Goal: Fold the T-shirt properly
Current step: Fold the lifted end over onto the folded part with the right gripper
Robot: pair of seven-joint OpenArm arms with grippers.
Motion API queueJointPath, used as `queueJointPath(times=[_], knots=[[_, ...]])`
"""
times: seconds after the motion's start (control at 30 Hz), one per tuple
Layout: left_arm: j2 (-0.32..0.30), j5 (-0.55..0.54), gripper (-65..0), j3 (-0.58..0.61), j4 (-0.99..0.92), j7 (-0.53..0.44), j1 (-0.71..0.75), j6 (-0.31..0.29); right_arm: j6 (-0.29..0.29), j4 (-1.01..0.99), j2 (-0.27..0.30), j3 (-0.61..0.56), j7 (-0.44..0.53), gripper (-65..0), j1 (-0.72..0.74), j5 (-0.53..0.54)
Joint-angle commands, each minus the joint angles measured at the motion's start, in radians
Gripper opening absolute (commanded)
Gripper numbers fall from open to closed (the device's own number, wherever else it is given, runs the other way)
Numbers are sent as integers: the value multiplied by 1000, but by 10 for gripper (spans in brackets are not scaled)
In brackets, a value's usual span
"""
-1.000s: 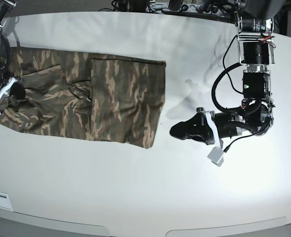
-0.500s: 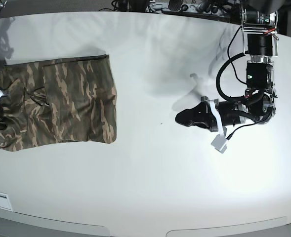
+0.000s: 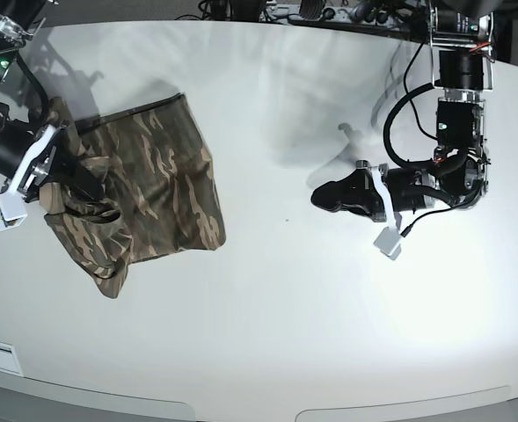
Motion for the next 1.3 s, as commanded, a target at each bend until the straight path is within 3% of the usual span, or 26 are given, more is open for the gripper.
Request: queueJointPath(times=[0.0,0.17,0.3,0.43,0.5,0.57,0.67,0.8,0.93,1.07,1.2,1.27], knots=[[-8,-27,-650,-6,14,-18,-22,-4,15,18,-7,6,23,-650,11,38],[-8,-28,-650,-6,14,-18,-22,-4,52,16,-77,-40,23,-650,11,38],[-8,-37,-650,-6,14,-18,-22,-4,64,13,-110,-127,23,-650,11,-66],[-8,-39,-650,-6,14,-18,-22,-4,64,13,-98,-297,63,-312,14,-268],[-8,-40,-650,-6,14,-18,-22,-4,64,13,-83,-390,124,-230,18,-407],[-8,-41,-650,-6,14,-18,-22,-4,64,13,-81,-465,196,-230,20,-521],[-7,-43,-650,-6,14,-18,-23,-4,64,14,-82,-554,259,-230,20,-538],[-8,-42,-650,-6,14,-18,-22,-4,64,14,-82,-661,247,-231,39,-525],[-8,-42,-650,-6,14,-18,-22,-4,64,14,-81,-782,258,-235,84,-677],[-8,-42,-650,-6,14,-18,-22,-4,64,14,-81,-854,328,-235,109,-813],[-8,-42,-650,-6,14,-18,-22,-4,64,14,-81,-902,374,-239,120,-849],[-8,-42,-650,-6,14,-18,-22,-4,64,14,-81,-933,376,-277,119,-850]])
